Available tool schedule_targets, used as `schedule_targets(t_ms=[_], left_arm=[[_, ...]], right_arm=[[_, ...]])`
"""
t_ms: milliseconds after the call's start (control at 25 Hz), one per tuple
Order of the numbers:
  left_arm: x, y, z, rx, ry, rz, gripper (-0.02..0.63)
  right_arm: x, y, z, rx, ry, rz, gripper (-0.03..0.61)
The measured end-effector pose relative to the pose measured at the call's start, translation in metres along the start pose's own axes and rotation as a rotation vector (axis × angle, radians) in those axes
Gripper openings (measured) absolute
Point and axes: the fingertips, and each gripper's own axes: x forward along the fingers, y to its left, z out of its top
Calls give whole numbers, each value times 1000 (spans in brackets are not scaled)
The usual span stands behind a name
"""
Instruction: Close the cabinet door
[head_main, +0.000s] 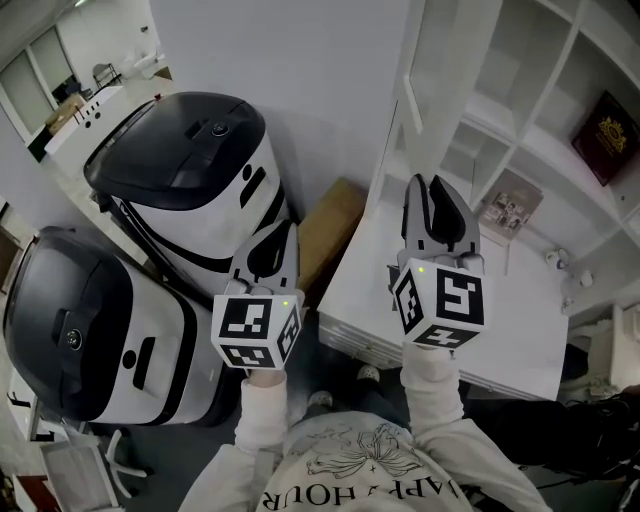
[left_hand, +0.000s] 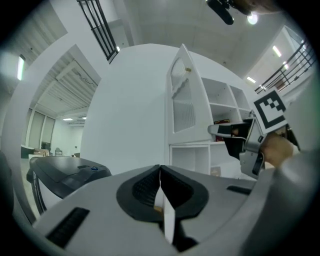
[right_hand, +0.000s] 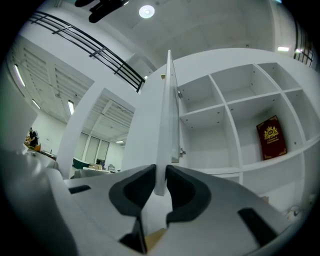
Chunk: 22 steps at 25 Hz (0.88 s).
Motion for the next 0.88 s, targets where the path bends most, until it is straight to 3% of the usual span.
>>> schedule_targets(t_ms=[880], left_arm=[[66, -80, -2, 13, 17, -140, 5]], right_arm=[[-8, -88, -9, 18, -10, -11, 66]])
